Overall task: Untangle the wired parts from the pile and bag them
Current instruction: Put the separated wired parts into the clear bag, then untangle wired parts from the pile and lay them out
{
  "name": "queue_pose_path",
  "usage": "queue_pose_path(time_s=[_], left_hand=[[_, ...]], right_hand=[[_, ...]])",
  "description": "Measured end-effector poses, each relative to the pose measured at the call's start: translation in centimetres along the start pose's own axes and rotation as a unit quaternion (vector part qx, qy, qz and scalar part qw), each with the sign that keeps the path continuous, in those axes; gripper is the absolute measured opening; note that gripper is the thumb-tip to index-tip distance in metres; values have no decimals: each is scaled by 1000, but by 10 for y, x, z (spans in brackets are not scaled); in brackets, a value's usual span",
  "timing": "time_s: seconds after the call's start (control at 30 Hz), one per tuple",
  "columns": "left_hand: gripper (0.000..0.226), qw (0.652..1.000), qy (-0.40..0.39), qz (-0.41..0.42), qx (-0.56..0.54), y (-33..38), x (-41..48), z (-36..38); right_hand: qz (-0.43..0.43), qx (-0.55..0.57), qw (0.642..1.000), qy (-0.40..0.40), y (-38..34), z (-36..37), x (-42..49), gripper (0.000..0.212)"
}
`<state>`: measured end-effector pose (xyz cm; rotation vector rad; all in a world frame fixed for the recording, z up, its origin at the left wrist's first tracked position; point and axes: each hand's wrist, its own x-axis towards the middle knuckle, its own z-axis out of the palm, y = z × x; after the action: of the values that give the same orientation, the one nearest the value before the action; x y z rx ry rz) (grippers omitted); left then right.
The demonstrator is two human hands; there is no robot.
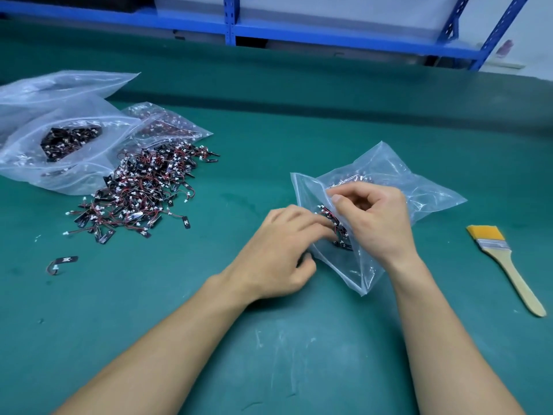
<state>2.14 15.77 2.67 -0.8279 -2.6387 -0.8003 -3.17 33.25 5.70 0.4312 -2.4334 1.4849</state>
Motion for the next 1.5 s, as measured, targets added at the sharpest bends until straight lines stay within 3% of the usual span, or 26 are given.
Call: queue_pose_path(time_s=[0.07,0.13,0.27,0.5,0.63,0.7,0.87,1.0,1.1,1.23,1.3,1.4,1.5], left_hand=[[33,996,75,-28,-27,-9,-6,-6],[21,992,94,-81,2,-16,-11,-10],[30,983,-15,-172,60,-20,-11,-3],[7,993,-14,-110,27,-23,-12,-6],[3,989,118,-64,-63,-19,-13,-9],[1,983,166,-53,-59,-12,-8,-4],[30,992,109,-26,62,-1,2,13],[43,997,63,-27,40,-3,-3,9],[23,995,92,-28,4,-14,-10,-2],[13,989,125,-79,11,-38,-22,-24],[22,984,122,-118,47,-57,-30,-38],[36,976,105,-160,103,-87,-43,-66],[49,956,110,-208,175,-114,-58,-90]], right_hand=[[4,0,1000,7,0,-1,0,20],[8,3,1000,14,0,-1,1,21],[6,5,1000,20,-1,-2,1,23],[2,0,1000,22,2,-2,1,24],[-5,-13,1000,17,3,-1,0,21],[-8,-21,1000,8,3,1,0,19],[-10,-30,999,-5,3,1,-1,19],[-41,-57,997,-8,0,2,-2,10],[-86,-114,983,-112,0,7,-3,45],[-25,-194,951,-240,6,14,-8,73],[-13,-243,938,-246,8,13,-7,77],[-3,-264,940,-218,9,4,-1,62],[63,-314,930,-180,15,-10,1,54]])
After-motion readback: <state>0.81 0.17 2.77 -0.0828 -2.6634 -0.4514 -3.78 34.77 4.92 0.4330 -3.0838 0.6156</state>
